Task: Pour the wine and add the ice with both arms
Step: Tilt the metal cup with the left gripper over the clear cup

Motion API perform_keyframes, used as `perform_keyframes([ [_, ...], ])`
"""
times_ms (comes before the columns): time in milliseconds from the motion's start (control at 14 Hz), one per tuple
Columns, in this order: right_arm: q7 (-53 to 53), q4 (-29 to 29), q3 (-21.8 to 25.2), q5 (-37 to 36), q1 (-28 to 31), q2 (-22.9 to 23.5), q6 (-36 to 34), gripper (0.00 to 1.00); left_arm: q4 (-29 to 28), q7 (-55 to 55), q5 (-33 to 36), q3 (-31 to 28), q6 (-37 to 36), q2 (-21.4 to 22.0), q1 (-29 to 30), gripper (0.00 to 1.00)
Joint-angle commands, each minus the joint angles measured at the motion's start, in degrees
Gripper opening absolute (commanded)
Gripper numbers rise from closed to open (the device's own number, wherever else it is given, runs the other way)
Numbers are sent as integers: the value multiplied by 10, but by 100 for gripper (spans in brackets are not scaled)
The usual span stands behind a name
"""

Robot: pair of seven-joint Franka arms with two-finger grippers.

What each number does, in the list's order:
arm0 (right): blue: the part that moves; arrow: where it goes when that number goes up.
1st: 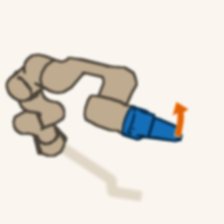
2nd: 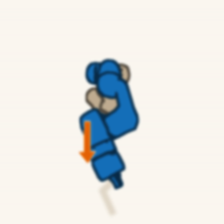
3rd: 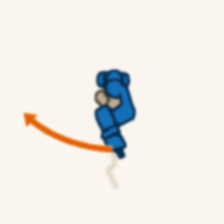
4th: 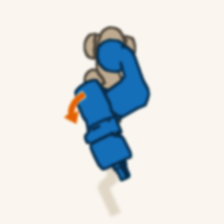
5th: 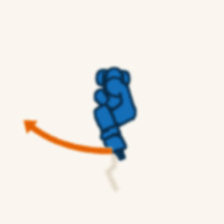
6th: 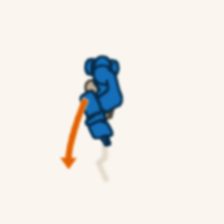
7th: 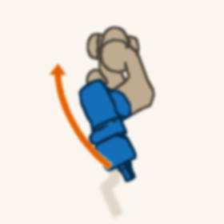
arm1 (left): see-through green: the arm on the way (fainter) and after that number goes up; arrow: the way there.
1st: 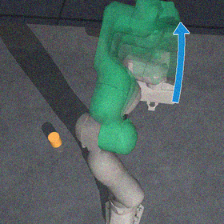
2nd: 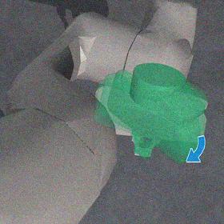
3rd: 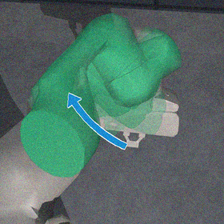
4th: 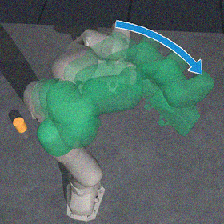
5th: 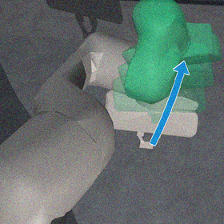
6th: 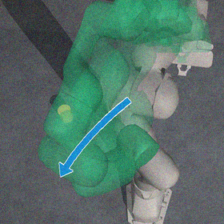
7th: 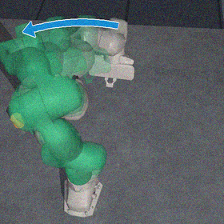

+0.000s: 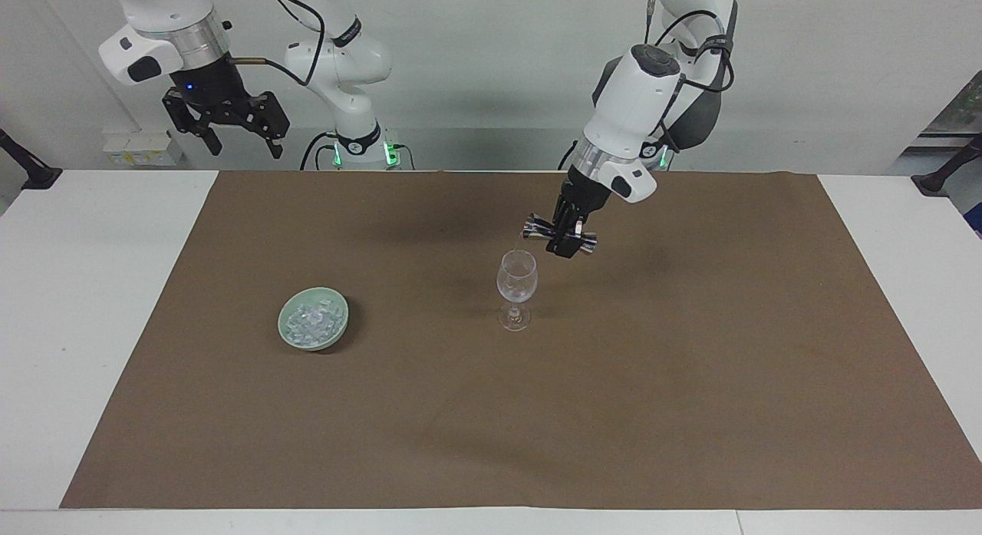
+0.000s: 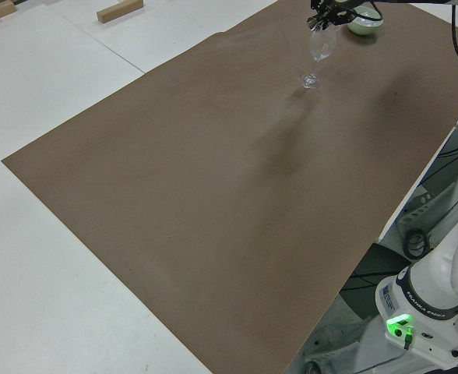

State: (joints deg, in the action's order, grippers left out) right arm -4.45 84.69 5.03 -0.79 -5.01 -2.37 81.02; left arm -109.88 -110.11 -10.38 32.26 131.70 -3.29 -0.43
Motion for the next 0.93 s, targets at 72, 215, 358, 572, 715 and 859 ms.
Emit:
perform_keyframes([
  [72, -9, -6, 0, 1, 2, 1, -8, 100, 24, -23, 35, -1, -20, -14, -5, 0],
  [215, -9, -6, 0, 2, 2, 1, -8, 100, 49, -32, 56, -1, -46, -31, -5, 0],
  [358, -9, -6, 0, 1, 2, 1, -8, 100, 55, -41, 69, -1, -49, -34, -5, 0],
  [572, -9, -6, 0, 1, 2, 1, -8, 100, 55, -48, 74, 0, -49, -34, -5, 0],
  [715, -9, -6, 0, 1, 2, 1, -8, 100, 55, -59, 84, 8, -50, -34, -5, 0],
  [859, -9, -6, 0, 1, 2, 1, -8, 100, 54, -84, 105, 12, -50, -35, -8, 0],
])
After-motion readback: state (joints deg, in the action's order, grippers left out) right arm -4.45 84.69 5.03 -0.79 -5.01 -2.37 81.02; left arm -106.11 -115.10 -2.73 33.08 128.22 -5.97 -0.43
